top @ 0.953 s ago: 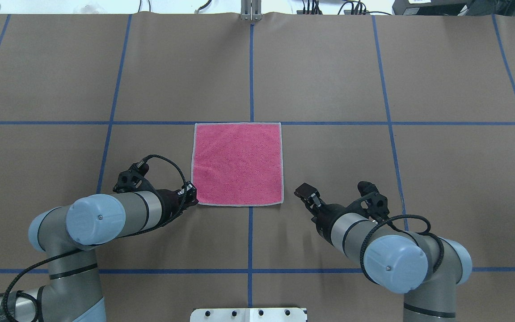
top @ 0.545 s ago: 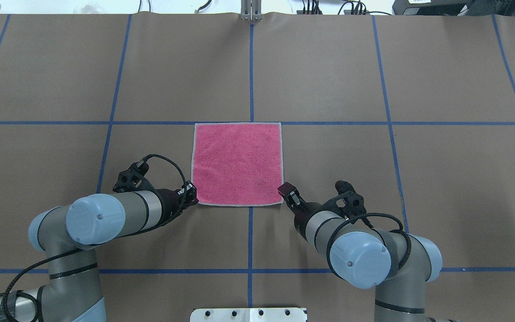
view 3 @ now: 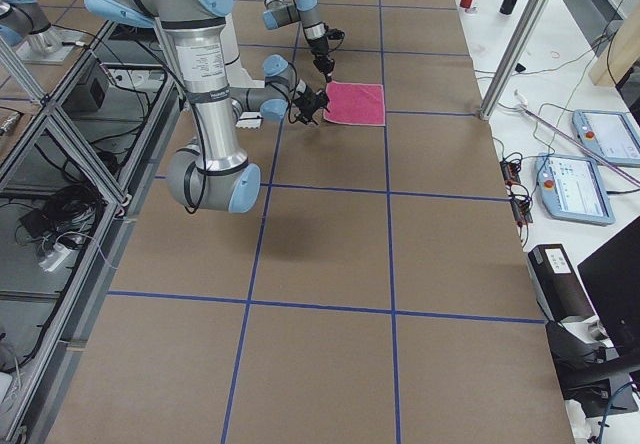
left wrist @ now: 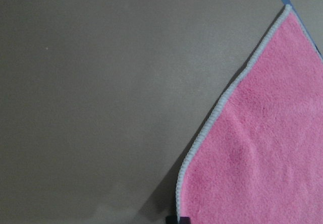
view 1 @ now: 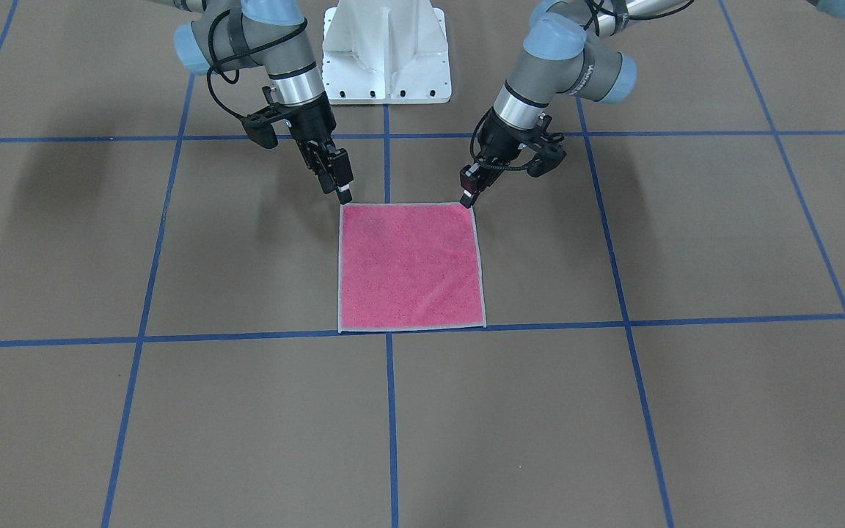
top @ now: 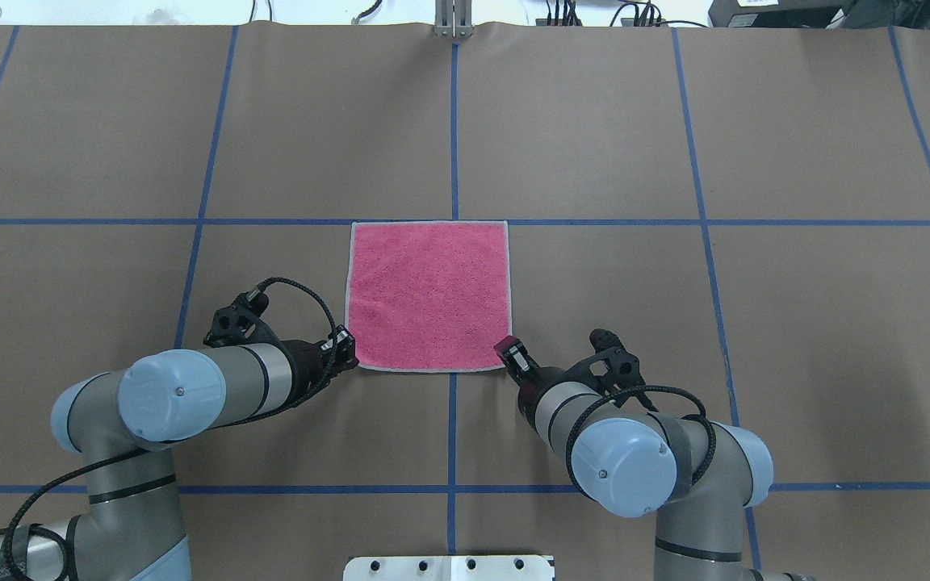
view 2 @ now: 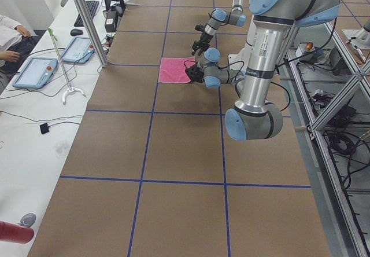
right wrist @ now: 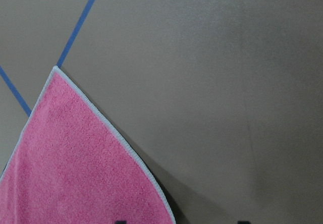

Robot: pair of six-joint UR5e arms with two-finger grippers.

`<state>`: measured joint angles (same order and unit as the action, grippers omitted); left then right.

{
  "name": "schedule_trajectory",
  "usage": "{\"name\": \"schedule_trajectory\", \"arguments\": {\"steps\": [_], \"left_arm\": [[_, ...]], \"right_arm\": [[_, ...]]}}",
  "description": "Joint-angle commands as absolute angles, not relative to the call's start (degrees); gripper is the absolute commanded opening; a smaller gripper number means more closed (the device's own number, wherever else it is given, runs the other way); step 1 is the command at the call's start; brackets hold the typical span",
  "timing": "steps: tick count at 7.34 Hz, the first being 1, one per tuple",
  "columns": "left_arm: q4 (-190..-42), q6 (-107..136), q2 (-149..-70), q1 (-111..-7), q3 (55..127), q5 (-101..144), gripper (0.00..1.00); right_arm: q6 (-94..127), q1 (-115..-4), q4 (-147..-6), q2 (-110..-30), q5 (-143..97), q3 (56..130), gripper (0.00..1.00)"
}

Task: Fold towel twice with both arms
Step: 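Lower both grippers onto the near towel corners and close them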

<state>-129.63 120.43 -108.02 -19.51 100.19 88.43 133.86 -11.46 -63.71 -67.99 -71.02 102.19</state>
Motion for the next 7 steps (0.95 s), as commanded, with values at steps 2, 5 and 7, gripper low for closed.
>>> {"name": "schedule_trajectory", "arguments": {"steps": [2, 5, 7], "left_arm": [[-129.64, 120.5, -108.02, -19.51, 100.2, 88.42, 0.0], [-129.64, 120.5, -108.02, -19.42, 100.11, 88.42, 0.0], [-129.64, 120.41, -108.02, -19.42, 100.11, 88.42, 0.0]], "right_arm": [[133.94, -11.43, -63.63, -67.06, -70.93, 101.25, 0.59], [133.6, -11.86, -63.72, -66.97, -70.93, 101.25, 0.47], [132.98, -12.13, -63.72, -66.97, -70.93, 100.9, 0.49]]}}
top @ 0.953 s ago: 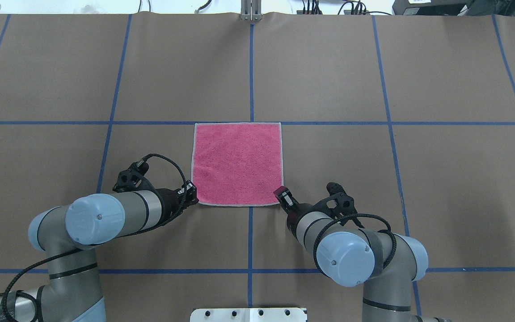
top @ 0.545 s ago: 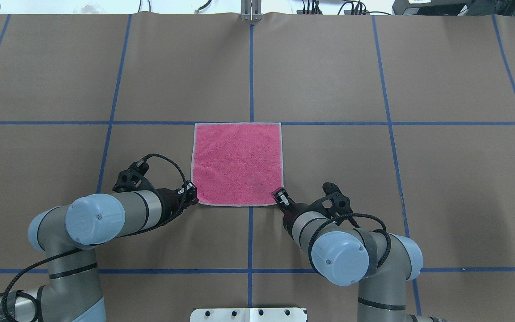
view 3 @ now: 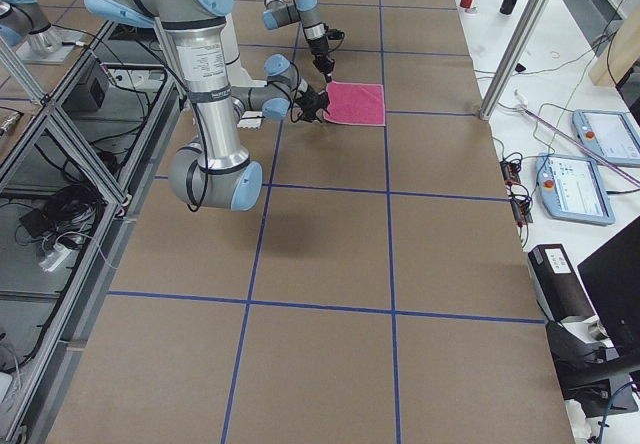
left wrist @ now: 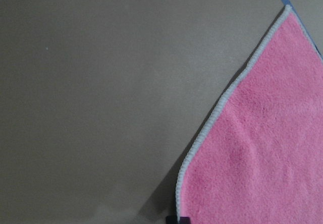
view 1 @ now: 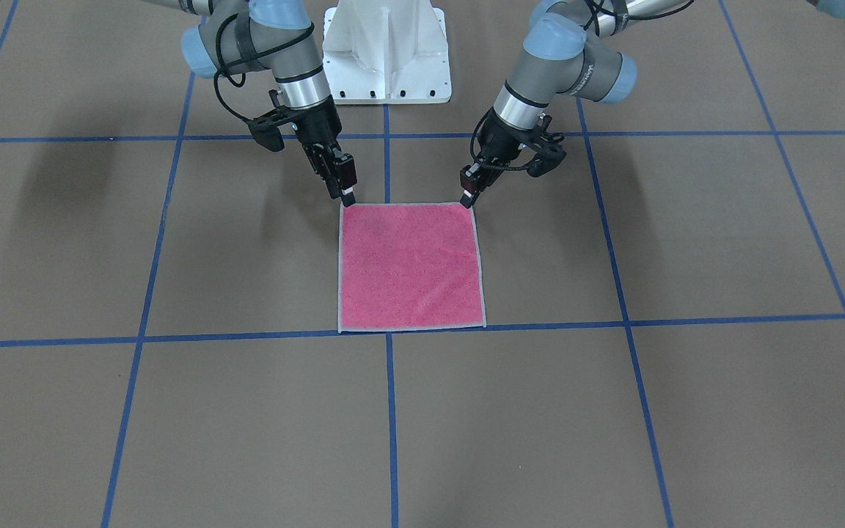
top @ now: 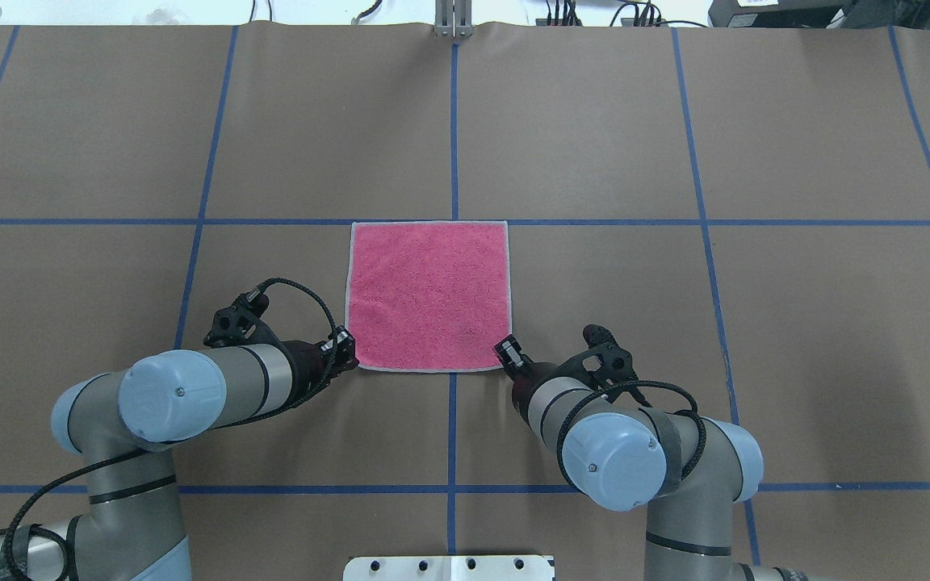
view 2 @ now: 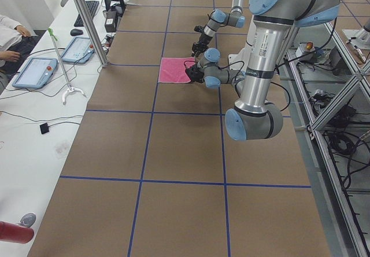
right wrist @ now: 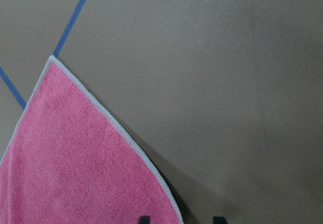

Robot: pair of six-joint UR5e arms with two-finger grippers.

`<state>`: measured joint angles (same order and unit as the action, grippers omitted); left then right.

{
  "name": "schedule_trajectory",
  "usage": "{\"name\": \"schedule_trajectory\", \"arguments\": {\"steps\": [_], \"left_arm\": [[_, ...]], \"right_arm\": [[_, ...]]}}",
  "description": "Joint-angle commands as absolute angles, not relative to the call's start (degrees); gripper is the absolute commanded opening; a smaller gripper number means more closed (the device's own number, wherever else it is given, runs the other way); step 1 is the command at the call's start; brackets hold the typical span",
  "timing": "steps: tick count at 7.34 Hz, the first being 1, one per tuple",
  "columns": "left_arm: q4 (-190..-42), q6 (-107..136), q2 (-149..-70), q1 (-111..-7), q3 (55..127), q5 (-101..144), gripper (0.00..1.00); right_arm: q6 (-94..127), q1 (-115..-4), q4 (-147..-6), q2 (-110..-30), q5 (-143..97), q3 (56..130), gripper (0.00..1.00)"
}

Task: Fold towel twice with both arms
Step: 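Lower both grippers onto the near towel corners and close them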

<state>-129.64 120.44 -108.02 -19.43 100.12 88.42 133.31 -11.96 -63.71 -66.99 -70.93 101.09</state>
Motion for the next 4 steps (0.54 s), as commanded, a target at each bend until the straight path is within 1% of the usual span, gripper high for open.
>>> {"name": "schedule_trajectory", "arguments": {"steps": [1, 4], "left_arm": [[-129.64, 120.5, -108.02, -19.42, 100.11, 88.42, 0.0], [-129.64, 120.41, -108.02, -19.42, 100.02, 88.42, 0.0]], "right_arm": [[132.89, -12.3, -63.72, -66.97, -70.93, 100.9, 0.49], [132.71, -12.48, -63.72, -66.71, -70.93, 100.72, 0.49]]}}
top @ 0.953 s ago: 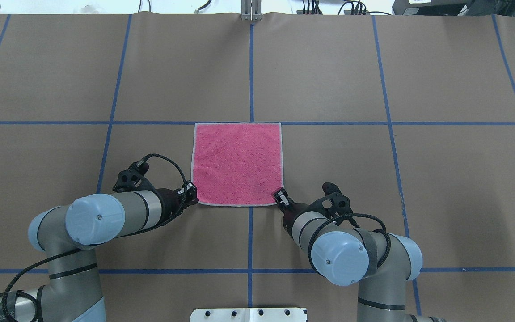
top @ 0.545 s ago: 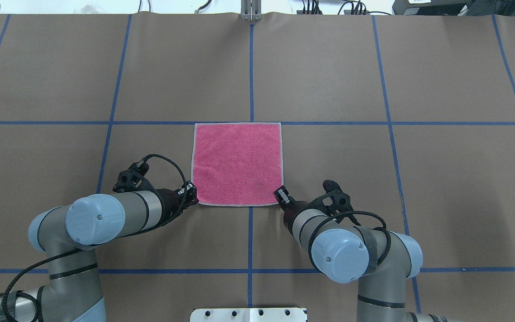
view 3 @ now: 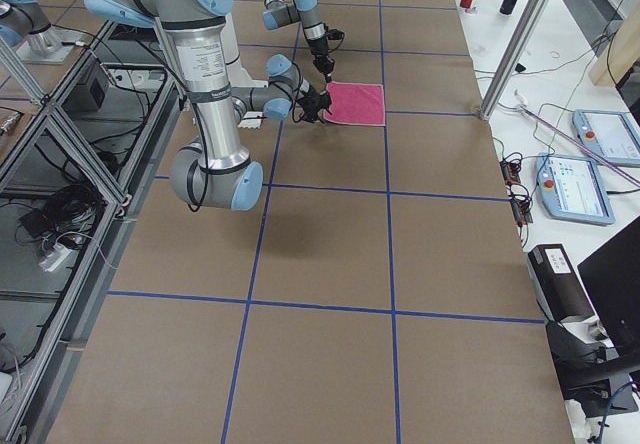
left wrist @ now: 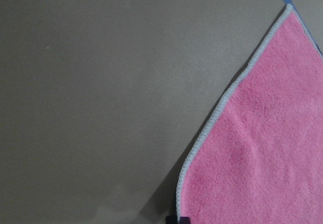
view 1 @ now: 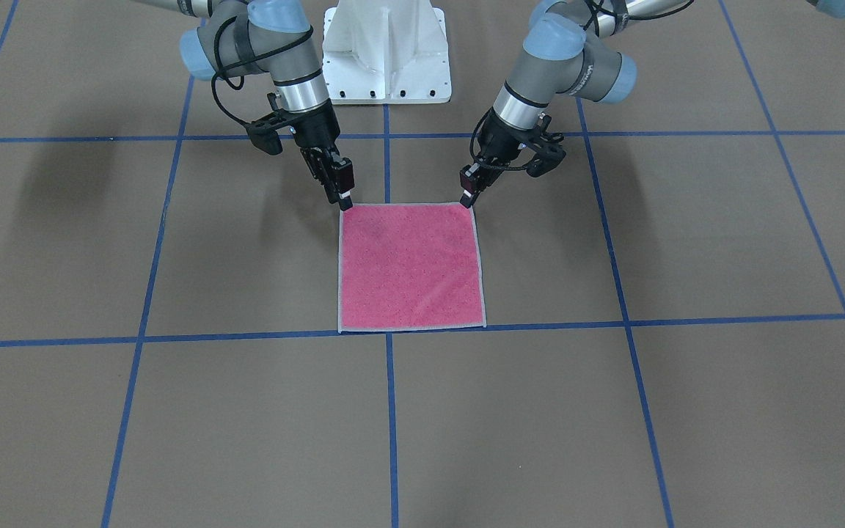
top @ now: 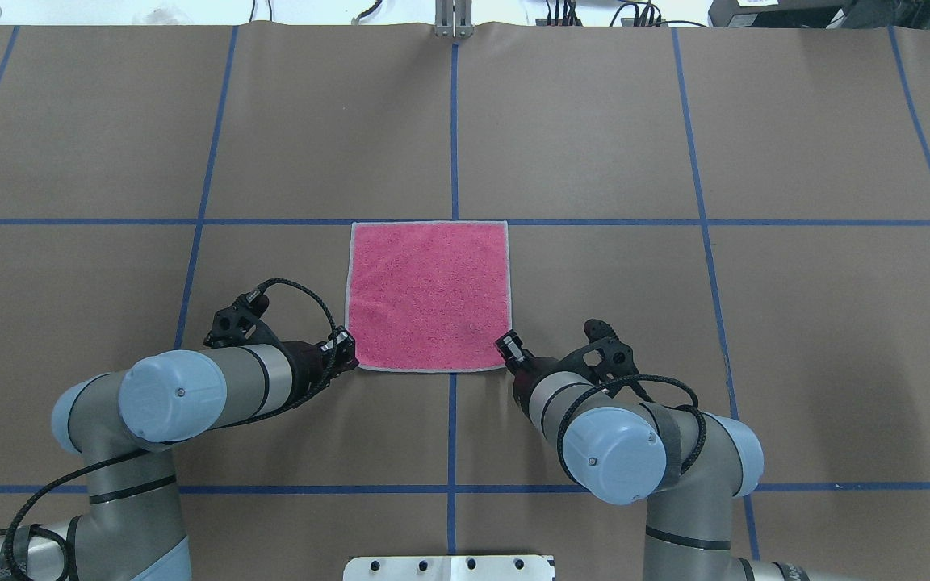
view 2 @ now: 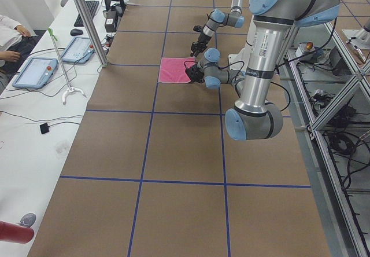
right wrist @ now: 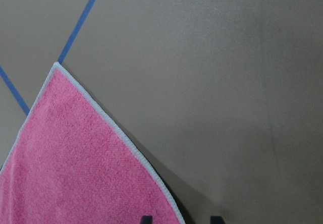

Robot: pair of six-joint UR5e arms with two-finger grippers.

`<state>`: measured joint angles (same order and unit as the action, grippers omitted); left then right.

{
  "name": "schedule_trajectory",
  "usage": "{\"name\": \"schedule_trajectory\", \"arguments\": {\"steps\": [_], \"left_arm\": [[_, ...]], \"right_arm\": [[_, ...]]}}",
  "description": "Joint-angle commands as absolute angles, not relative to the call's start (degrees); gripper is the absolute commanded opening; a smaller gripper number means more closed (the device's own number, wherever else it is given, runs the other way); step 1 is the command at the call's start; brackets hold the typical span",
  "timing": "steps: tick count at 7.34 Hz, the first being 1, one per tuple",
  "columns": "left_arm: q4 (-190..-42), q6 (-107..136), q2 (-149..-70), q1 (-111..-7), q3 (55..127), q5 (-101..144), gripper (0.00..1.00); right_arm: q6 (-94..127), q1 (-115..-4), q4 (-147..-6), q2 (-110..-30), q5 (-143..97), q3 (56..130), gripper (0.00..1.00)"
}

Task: Fold towel twice with both arms
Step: 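Lower both grippers onto the near towel corners and close them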

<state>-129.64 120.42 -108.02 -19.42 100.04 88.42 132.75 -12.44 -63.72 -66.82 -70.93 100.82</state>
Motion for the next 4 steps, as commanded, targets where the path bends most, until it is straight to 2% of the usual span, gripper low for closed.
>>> {"name": "schedule_trajectory", "arguments": {"steps": [1, 3, 4], "left_arm": [[-129.64, 120.41, -108.02, -19.42, 100.02, 88.42, 0.0], [-129.64, 120.41, -108.02, -19.42, 100.02, 88.42, 0.0], [-129.64, 120.41, -108.02, -19.42, 100.02, 88.42, 0.0]], "right_arm": [[132.63, -12.48, -63.72, -66.27, -70.93, 100.03, 0.48], [132.71, -12.48, -63.63, -65.22, -70.93, 98.79, 0.47], [132.8, -12.48, -63.55, -65.13, -70.93, 98.79, 0.4]]}}
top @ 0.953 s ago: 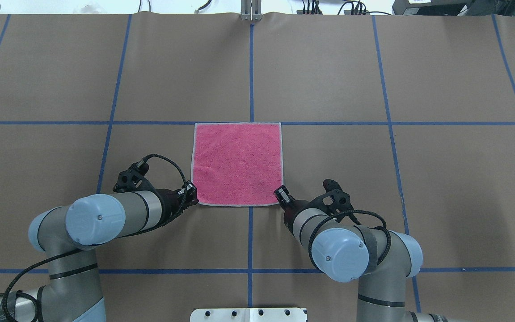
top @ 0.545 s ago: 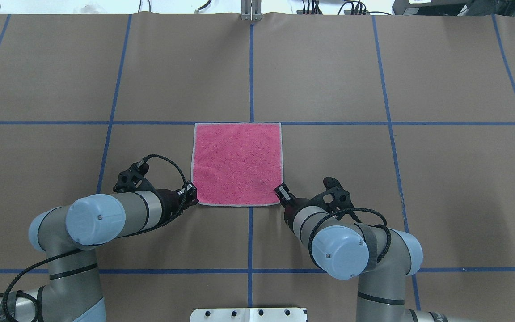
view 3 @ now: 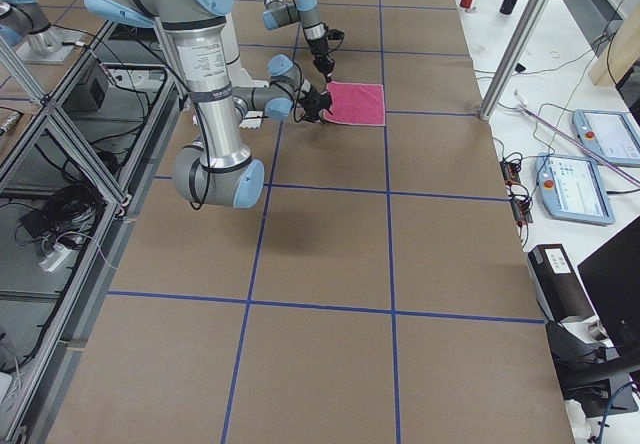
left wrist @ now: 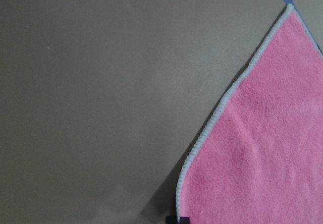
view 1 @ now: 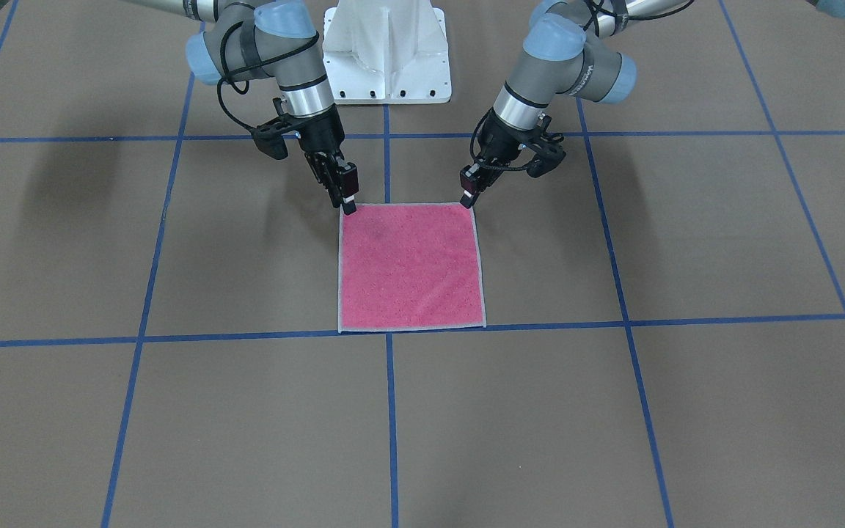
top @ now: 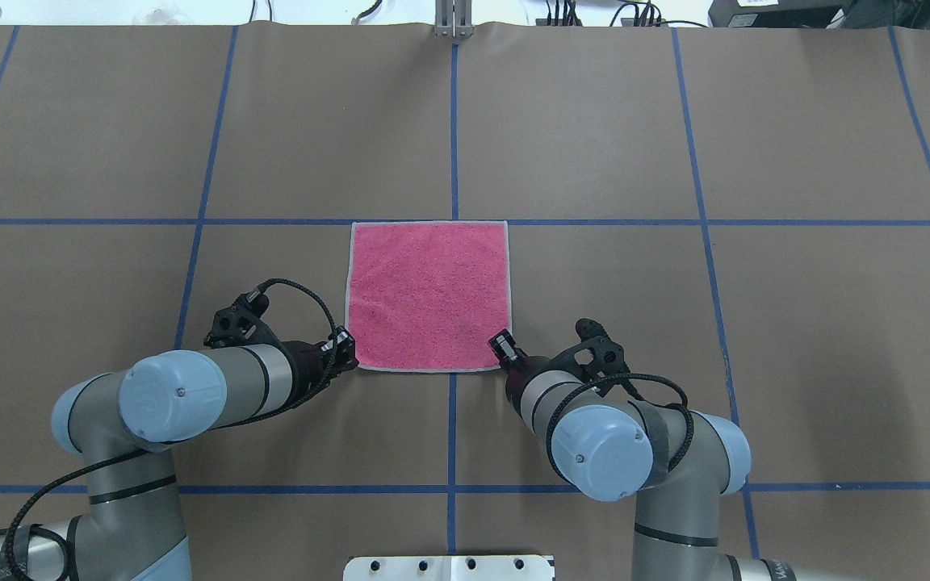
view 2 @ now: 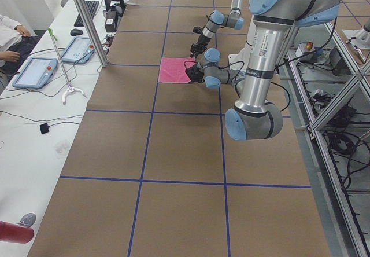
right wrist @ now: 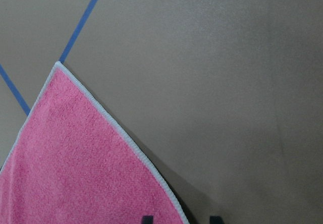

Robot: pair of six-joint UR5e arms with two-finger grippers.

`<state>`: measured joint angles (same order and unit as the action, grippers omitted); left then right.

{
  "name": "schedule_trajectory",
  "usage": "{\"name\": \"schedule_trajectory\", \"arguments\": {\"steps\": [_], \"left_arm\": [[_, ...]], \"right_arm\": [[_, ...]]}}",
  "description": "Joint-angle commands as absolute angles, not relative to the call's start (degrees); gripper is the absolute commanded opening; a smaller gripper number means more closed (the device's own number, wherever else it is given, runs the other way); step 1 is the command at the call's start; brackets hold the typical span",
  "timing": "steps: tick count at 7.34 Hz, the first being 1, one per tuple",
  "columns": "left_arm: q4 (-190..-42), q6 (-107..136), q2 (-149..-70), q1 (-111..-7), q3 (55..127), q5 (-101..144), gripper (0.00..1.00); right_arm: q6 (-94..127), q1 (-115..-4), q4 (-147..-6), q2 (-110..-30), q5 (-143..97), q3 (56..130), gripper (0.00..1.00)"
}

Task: Fold towel twice with both arms
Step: 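Lift the near edge with both grippers and fold it over the far edge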

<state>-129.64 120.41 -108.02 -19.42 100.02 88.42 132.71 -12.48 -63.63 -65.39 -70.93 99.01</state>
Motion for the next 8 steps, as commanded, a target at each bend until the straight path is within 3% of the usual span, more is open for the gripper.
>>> {"name": "schedule_trajectory", "arguments": {"steps": [1, 2, 5, 8], "left_arm": [[-129.64, 120.41, -108.02, -19.42, 100.02, 88.42, 0.0], [-129.64, 120.41, -108.02, -19.42, 100.02, 88.42, 0.0], [-129.64, 120.15, -108.11, -19.42, 100.72, 88.5, 0.0], [-129.64, 119.97, -108.02, -19.43, 104.22, 89.03, 0.0]], "right_arm": [[132.8, -12.48, -63.54, -65.13, -70.93, 98.88, 0.19], [132.89, -12.57, -63.46, -65.13, -70.93, 98.96, 0.0], [132.89, -13.27, -63.54, -66.0, -70.84, 100.89, 0.0], [132.89, -11.79, -68.34, -70.83, -70.58, 111.49, 0.0]]}}
